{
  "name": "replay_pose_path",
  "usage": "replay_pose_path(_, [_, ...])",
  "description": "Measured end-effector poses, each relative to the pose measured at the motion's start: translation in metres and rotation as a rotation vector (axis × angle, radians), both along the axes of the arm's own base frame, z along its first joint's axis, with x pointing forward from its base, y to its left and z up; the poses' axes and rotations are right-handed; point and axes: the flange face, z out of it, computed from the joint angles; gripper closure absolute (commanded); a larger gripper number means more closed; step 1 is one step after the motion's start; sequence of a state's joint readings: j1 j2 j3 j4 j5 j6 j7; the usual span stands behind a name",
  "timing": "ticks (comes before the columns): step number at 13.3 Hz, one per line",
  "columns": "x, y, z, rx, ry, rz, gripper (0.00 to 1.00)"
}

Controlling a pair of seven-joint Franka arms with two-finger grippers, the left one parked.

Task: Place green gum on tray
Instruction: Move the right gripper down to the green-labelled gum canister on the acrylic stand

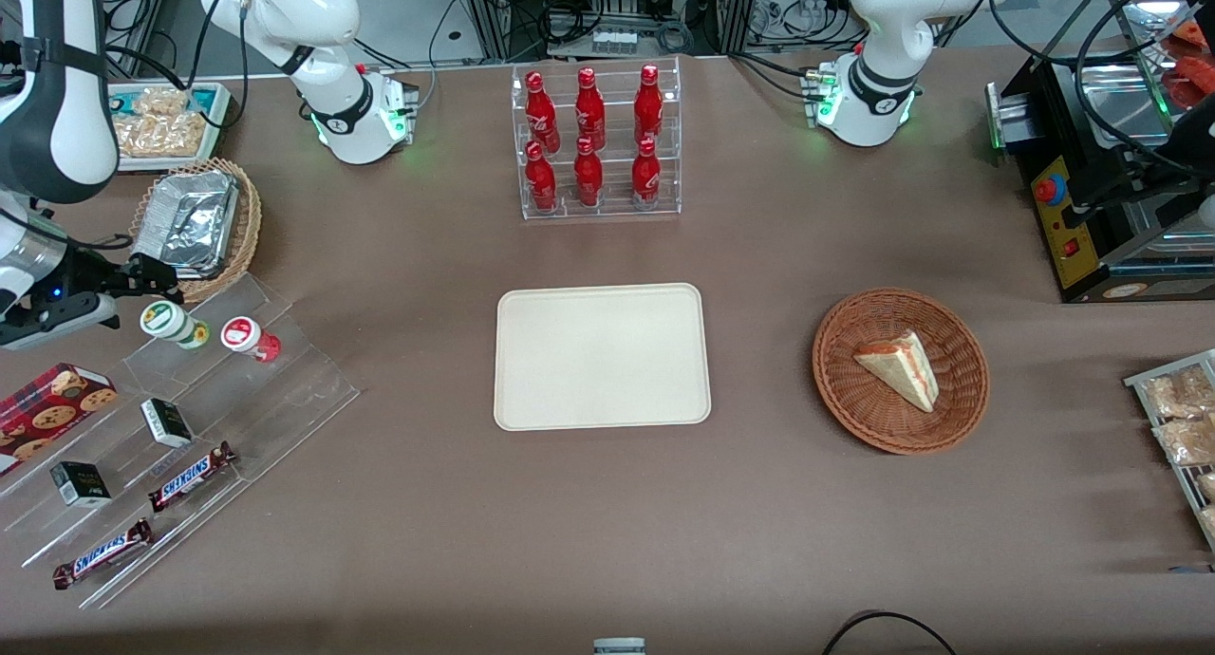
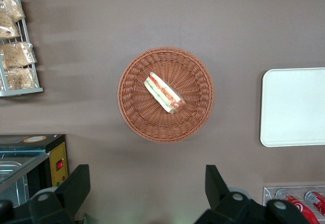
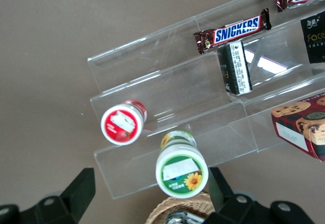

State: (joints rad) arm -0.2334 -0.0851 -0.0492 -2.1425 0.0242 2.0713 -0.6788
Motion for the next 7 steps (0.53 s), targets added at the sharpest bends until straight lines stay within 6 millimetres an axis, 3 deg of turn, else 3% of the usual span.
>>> replay_pose_path(7, [-0.018,-0.014,-0.033,-0.016,-0.048,0.068,0.01])
